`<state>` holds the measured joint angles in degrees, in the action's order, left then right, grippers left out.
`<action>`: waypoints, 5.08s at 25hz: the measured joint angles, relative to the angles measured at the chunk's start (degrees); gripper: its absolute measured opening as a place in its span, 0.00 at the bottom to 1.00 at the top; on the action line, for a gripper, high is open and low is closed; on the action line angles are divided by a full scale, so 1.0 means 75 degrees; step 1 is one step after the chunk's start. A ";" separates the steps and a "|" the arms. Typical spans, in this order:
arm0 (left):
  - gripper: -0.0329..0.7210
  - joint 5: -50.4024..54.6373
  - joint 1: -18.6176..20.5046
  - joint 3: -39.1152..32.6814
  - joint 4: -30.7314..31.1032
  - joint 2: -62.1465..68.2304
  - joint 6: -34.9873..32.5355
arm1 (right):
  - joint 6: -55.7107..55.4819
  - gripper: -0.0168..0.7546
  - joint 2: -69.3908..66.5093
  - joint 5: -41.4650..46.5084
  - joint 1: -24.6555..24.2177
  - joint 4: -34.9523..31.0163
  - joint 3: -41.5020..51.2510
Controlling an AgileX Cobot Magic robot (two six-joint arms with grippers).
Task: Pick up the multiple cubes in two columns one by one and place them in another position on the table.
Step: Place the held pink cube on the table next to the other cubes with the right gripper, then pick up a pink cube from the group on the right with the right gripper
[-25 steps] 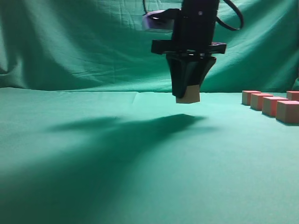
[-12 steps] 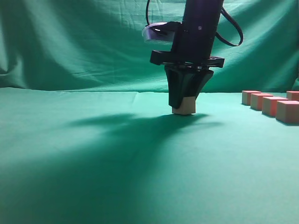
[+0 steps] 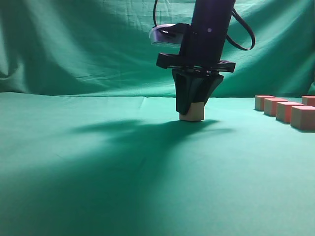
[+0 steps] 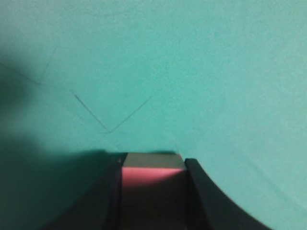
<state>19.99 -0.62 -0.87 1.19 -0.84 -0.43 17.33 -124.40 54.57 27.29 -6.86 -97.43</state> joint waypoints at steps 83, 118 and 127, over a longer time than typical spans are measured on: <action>0.04 0.0000 0.0000 0.0000 0.0000 0.0000 0.0000 | -0.2506 0.71 0.4638 -0.0726 -0.3633 0.1033 0.5781; 0.04 0.0000 0.0000 0.0000 0.0000 0.0000 0.0000 | -0.2802 0.36 0.3356 -0.1829 -0.4004 0.1293 0.5781; 0.04 0.0000 0.0000 0.0000 0.0000 0.0000 0.0000 | -0.2246 0.36 0.3974 -0.1173 -0.3269 0.0388 0.5781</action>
<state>19.99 -0.62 -0.87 1.19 -0.84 -0.43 0.48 -94.59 45.77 2.77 -3.95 -54.08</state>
